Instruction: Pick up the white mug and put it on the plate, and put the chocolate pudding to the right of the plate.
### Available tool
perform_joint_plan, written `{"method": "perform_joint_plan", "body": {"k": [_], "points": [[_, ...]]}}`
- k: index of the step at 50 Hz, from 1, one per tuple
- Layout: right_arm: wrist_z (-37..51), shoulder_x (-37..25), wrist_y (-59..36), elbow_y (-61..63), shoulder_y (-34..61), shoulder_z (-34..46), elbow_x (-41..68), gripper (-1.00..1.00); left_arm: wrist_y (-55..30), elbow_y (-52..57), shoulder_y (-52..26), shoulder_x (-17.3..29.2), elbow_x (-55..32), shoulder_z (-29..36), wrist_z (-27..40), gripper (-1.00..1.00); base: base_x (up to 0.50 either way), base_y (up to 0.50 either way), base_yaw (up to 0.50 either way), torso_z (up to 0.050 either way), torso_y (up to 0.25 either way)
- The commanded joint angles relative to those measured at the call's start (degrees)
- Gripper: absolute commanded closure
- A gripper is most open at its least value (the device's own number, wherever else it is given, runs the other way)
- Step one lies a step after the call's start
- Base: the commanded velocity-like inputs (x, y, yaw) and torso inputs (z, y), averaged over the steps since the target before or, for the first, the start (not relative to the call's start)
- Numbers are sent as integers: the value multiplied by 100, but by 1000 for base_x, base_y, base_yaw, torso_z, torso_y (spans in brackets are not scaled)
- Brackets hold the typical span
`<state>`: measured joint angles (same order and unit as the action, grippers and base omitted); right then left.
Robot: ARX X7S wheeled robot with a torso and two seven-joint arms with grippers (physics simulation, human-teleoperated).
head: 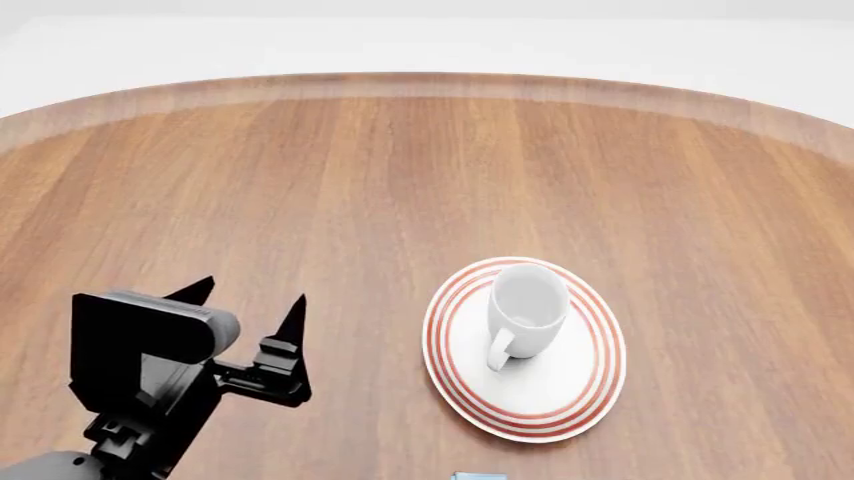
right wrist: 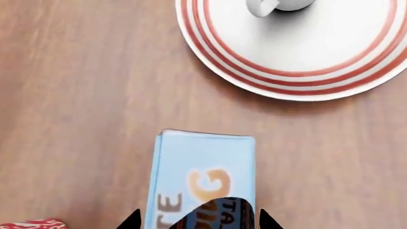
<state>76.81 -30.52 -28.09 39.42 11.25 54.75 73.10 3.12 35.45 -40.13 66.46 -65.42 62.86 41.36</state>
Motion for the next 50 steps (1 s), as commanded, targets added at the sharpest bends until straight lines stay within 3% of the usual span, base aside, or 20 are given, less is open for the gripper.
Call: {"method": "perform_joint_plan", "body": {"k": [1, 21, 36, 43, 50], "points": [[-186, 148, -151, -83, 121, -22, -118, 100, 116, -60, 60, -117, 45, -142, -165, -100, 0, 0, 0, 0, 0], [-78, 154, -284, -12, 273, 8, -173, 100, 136, -89, 100, -128, 36, -150, -182, -100, 0, 0, 0, 0, 0], [1311, -25, -349, 1796, 1380, -681, 1184, 100, 108, -5, 61, -84, -4, -190, -154, -100, 0, 0, 0, 0, 0], [1318, 86, -881, 2055, 1423, -1470, 1629, 100, 91, 103, 20, -19, -33, -230, -116, -100, 0, 0, 0, 0, 0], [1318, 84, -831, 2058, 1981, -1464, 1782, 100, 125, 150, 19, 38, -57, -263, -106, -100, 0, 0, 0, 0, 0]]}}
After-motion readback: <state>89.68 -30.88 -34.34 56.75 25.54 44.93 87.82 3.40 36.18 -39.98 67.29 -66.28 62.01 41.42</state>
